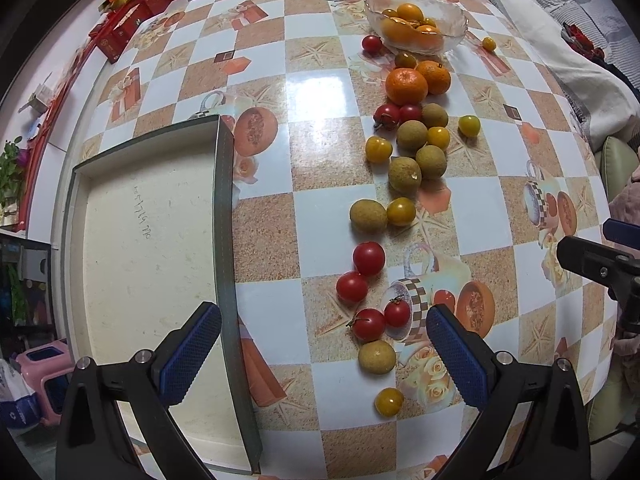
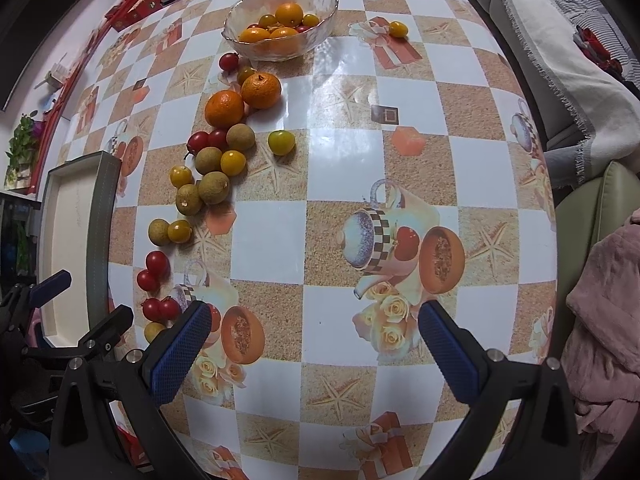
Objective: Organize fruits
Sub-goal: 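Move both tools toward the pile of fruit on the table, then grasp a red cherry tomato with the left tool while the right tool grasps a yellow cherry tomato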
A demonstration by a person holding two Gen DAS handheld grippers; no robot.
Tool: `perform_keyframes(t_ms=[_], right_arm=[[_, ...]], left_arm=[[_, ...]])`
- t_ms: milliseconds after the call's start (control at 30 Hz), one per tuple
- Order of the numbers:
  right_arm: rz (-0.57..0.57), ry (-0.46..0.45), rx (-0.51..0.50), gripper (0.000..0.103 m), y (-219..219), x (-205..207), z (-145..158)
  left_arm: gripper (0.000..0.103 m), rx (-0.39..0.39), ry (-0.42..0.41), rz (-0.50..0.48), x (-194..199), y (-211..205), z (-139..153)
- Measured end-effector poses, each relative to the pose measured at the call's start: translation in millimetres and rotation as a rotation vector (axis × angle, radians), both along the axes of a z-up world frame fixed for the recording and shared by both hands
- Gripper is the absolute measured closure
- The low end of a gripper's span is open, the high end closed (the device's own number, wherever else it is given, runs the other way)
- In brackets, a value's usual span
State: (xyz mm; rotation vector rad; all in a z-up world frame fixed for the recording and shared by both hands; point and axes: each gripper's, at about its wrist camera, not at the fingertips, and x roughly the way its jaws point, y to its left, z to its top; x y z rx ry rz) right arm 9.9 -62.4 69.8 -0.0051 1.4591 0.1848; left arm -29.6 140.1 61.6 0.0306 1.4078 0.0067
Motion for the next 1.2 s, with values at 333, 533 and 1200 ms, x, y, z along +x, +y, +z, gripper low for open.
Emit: perform_keyframes(t_ms=[333, 533, 1200], right_arm=[[0.023, 0.01, -0.001, 0.0, 3, 6, -10], [0.034, 0.018, 0.01, 0.0, 3, 15, -21], [0.161, -0.041, 0.049, 0.024, 34, 93, -54]], left_arm=[[0.0, -0.001, 0.007, -0.004, 4, -8, -15], [0.004, 0.003, -0.009, -0.01, 8, -13, -27], [0.032, -0.02, 0.001, 0.023, 38, -23, -57]])
